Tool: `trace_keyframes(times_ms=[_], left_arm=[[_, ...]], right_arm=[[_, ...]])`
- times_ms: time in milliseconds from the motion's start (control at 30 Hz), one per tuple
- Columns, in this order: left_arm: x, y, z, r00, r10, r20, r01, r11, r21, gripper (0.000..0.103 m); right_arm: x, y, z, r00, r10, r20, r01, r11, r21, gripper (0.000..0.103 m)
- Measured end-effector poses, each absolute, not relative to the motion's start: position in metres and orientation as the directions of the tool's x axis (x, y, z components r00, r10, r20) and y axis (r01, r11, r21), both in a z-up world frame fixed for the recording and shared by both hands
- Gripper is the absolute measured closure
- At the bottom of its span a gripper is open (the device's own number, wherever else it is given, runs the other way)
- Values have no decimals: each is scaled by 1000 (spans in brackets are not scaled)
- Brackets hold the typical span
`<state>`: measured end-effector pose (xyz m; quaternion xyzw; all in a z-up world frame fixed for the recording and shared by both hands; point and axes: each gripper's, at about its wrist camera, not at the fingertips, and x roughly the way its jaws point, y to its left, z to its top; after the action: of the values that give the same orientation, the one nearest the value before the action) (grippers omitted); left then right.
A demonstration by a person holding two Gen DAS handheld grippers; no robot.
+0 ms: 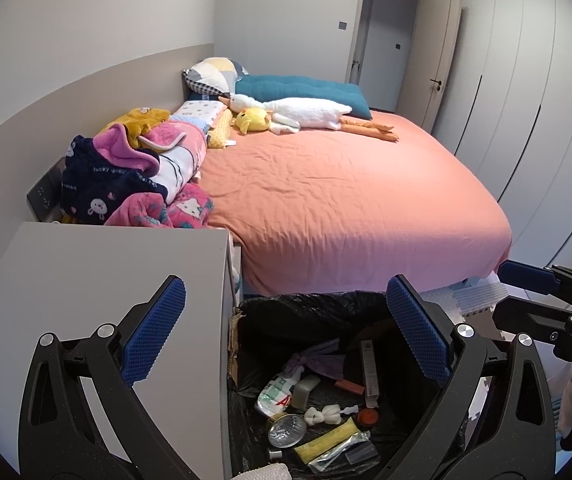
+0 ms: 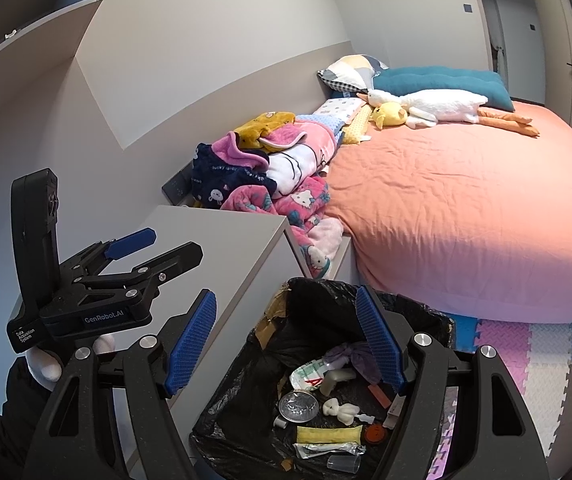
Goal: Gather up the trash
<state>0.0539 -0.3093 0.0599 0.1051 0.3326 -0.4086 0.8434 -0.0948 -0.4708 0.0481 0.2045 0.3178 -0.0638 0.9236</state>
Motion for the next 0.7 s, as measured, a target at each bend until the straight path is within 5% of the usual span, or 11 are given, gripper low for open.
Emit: trace_keyframes(times_ms=[700], left_arm=[[55,-314,57,444,-615,-652,765,638,-82,6]], right_arm=[[-95,-472,47,789,14,-614,247,908,337,30]])
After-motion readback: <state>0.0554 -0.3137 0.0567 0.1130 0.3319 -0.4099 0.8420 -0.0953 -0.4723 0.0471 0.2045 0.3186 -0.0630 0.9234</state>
